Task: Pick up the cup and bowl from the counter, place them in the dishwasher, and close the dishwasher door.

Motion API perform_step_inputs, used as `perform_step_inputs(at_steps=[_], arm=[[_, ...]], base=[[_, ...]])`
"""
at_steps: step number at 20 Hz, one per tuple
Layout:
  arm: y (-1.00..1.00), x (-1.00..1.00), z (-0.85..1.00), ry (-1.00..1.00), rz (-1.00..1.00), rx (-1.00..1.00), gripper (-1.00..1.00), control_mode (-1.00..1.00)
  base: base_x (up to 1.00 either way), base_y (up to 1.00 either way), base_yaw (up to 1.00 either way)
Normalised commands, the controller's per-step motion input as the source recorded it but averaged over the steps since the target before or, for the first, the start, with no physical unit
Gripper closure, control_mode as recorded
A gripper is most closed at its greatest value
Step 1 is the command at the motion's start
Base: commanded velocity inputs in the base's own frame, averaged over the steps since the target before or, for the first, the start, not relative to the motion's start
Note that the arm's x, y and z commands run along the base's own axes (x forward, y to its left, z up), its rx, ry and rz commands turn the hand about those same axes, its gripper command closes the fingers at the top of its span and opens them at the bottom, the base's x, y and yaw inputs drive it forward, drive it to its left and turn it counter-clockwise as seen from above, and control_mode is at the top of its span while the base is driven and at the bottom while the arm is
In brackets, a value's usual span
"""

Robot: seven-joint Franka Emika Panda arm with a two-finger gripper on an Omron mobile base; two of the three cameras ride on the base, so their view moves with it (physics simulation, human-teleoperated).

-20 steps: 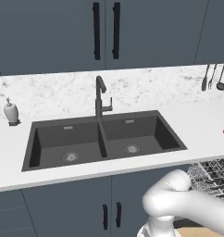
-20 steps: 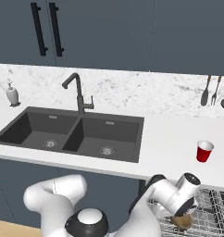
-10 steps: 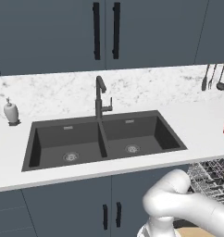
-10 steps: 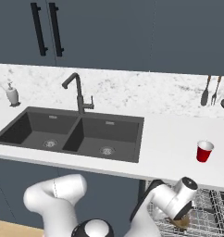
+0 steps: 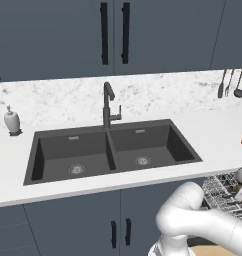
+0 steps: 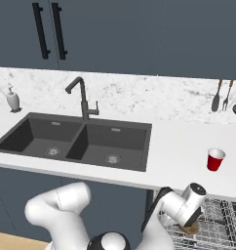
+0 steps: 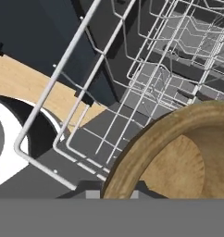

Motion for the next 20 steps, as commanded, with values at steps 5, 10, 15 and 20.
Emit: perform_step_inputs(at_steps=[5,10,15,20], arm=[[0.00,0.00,-0.71,0.00,0.00,0.00,1.00,-1.00],[0.00,0.00,-0.75,0.00,0.01,0.00,1.00,-1.00],[0.00,-0.09,-0.52,0.00,0.02,0.00,1.00,-1.00],[0.00,-0.08,-0.49,0.00,0.03,0.00,1.00,-1.00]], base=[[0.00,0.00,0.00],[0.00,0.00,0.00],[0.00,0.00,0.00],[0.00,0.00,0.00]])
